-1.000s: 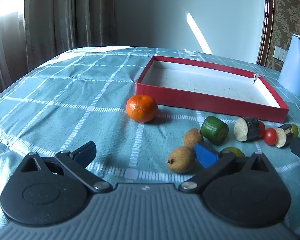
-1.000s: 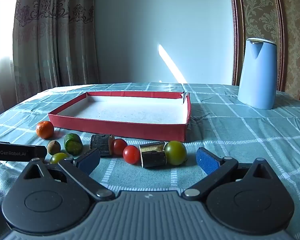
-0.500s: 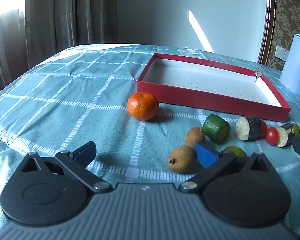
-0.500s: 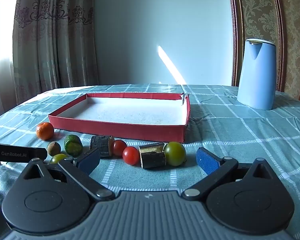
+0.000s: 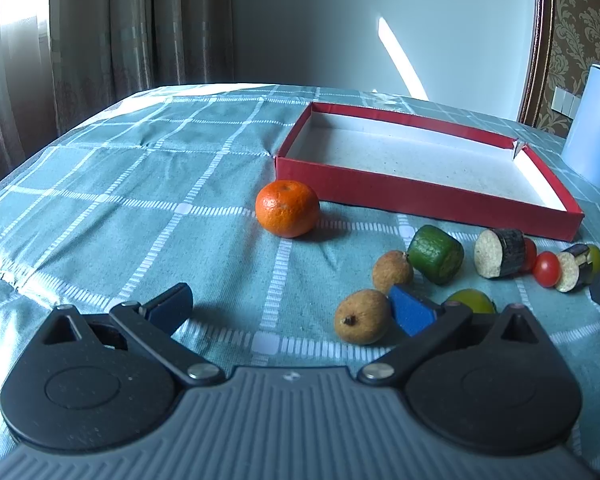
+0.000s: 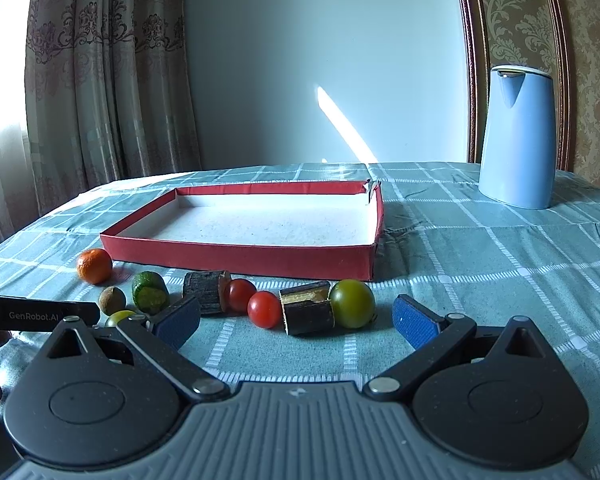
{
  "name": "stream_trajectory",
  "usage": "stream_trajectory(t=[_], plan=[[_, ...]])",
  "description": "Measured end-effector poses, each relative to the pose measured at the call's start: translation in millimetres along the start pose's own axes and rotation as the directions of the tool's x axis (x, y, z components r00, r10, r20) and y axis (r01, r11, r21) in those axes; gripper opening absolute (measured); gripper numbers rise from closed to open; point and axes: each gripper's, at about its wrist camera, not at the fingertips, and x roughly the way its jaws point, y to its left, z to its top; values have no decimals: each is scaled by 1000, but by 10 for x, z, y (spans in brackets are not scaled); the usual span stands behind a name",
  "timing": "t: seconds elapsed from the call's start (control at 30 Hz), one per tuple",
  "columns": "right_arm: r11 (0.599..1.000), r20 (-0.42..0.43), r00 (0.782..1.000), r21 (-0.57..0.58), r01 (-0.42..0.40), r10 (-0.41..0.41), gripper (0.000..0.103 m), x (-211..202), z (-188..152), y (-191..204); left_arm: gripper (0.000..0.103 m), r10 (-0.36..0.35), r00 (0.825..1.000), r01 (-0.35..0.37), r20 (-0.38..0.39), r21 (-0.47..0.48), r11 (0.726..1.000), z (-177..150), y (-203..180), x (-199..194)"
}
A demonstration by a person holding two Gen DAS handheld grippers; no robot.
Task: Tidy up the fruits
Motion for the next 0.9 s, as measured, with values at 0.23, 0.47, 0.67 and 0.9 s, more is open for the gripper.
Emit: stream_trajectory(t=[0.23,0.47,0.67,0.9], plan=[[1000,-4,1000,4,-1,1,103,2,0,-6,103,0,1000,0,-1,0,1000,-1,-6,1],[998,-5,999,44,-52,53,103,-4,1,-77,103,1,1000,-1,-2,-1,1000,0,-8,5],[996,-25,997,60,-72,74,103,-2,-11,-113,103,3,1000,-3,-3,-4,1000,-8,-7,4],[1000,-55,999,-5,-4,3,103,42,-16,15,103,12,1000,-12,0,-7,1000,-5,-5,-1]])
